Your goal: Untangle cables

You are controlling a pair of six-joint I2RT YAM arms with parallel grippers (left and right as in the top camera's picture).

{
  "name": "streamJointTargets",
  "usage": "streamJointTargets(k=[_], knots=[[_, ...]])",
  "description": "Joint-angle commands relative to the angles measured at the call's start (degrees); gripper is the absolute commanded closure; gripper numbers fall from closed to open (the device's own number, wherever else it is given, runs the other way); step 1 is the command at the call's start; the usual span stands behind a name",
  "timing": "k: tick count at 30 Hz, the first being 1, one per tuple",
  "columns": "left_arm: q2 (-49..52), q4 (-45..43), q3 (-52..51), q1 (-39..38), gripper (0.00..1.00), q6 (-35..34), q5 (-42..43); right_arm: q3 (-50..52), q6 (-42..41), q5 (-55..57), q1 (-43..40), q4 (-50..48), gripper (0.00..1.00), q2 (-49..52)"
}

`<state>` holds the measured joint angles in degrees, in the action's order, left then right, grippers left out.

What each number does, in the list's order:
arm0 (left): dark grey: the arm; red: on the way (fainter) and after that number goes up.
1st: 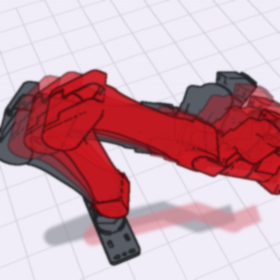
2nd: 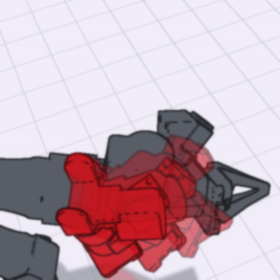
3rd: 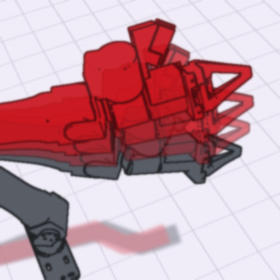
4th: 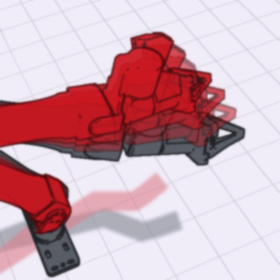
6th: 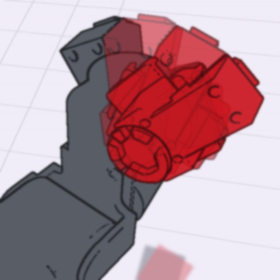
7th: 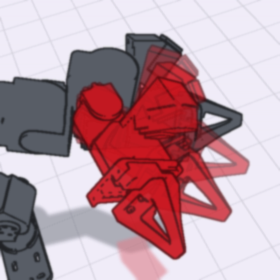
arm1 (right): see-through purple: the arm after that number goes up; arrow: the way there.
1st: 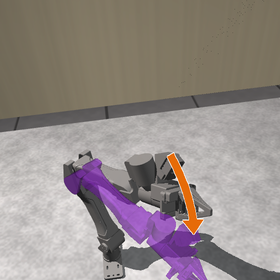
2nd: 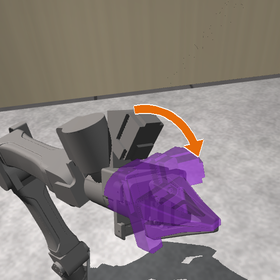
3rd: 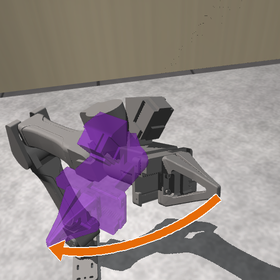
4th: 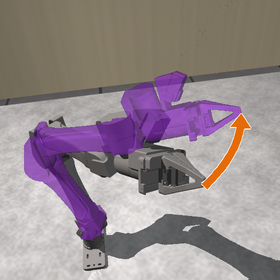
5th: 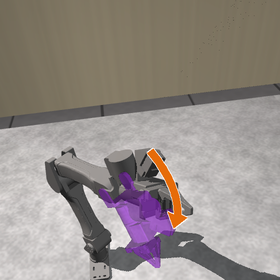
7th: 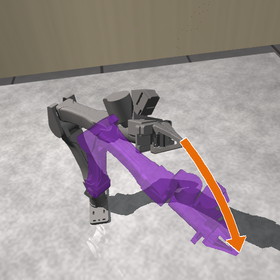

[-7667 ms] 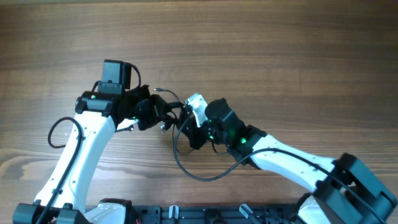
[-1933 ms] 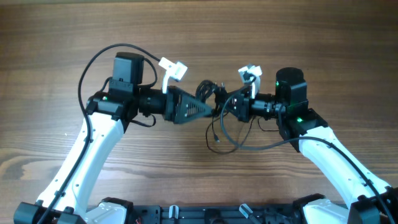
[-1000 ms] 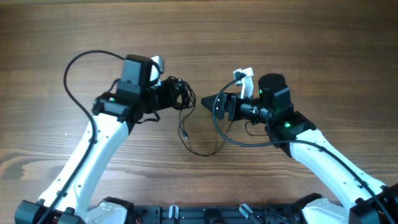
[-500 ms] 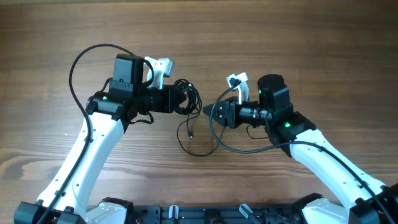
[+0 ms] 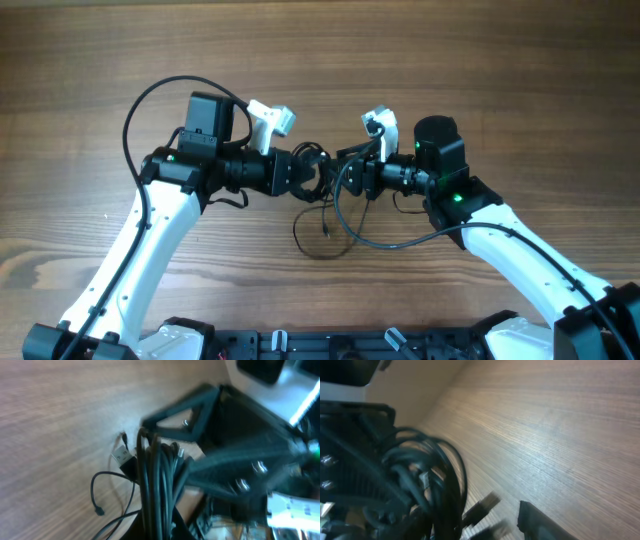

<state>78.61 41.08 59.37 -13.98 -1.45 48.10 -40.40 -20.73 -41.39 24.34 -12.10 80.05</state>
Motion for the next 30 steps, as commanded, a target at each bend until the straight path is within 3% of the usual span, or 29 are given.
streamJointTargets(k=[1, 3, 4, 6, 8, 9, 10, 11, 12, 14, 17, 18, 23, 27, 30], knots=[[0.22, 4.66, 0.59, -0.15, 0.96, 8.79, 5.27, -0.09, 1.20, -3.58, 0.17, -5.46, 0.65, 0.72], [0.22, 4.28, 0.59, -0.15, 0.96, 8.76, 6.32, -0.09, 1.22, -7.52, 0.17, -6.78, 0.79, 0.74], [0.22, 3.54, 0.59, -0.15, 0.92, 8.74, 6.51, -0.09, 1.22, -8.11, 0.17, -6.36, 0.94, 0.74], [0.22, 2.51, 0.59, -0.09, 0.85, 8.70, 6.27, -0.09, 1.27, -7.72, 0.17, -4.31, 0.96, 0.74], [0.20, 1.66, 0.59, 0.87, 0.48, 6.51, 2.91, -0.09, 0.57, -4.04, -0.24, -0.66, 0.96, 0.74], [0.20, 1.33, 0.59, 1.62, 0.35, 3.65, -0.39, -0.09, -1.73, -1.88, -0.72, 0.98, 0.96, 0.74], [0.20, 0.68, 0.59, 2.58, 0.23, -1.42, -4.72, -0.09, -4.24, 0.33, -1.36, 2.56, 0.96, 0.74], [0.20, -0.13, 0.59, 3.91, 0.12, -10.86, -11.04, -0.09, -8.55, 4.57, -2.73, 4.92, 0.95, 0.74], [0.20, -0.42, 0.59, 4.81, 0.11, -17.70, -15.10, -0.09, -10.21, 6.51, -3.23, 5.42, 0.96, 0.74], [0.22, -0.72, 0.59, 5.38, 0.13, -24.52, -17.25, -0.09, -11.13, 7.30, -3.30, 4.81, 0.96, 0.74], [0.22, -1.68, 0.59, 4.31, 0.43, -29.70, -17.14, -0.09, -15.26, 7.34, -3.30, 3.39, 0.96, 0.74], [0.22, -1.73, 0.59, 3.39, 0.45, -29.51, -17.16, -0.09, -15.34, 7.28, -3.30, 3.10, 0.96, 0.74], [0.22, -3.63, 0.59, -1.40, 0.67, -17.70, -17.77, -0.09, -6.05, -1.20, -3.30, 3.15, 0.96, 0.74], [0.22, -5.16, 0.59, -1.40, 0.69, -13.40, -16.96, -0.09, -3.04, -3.76, -3.30, 3.15, 0.96, 0.74], [0.22, -5.11, 0.59, -1.38, 0.69, -6.05, -16.09, -0.09, -1.95, -5.44, -3.32, 3.10, 0.96, 0.74]])
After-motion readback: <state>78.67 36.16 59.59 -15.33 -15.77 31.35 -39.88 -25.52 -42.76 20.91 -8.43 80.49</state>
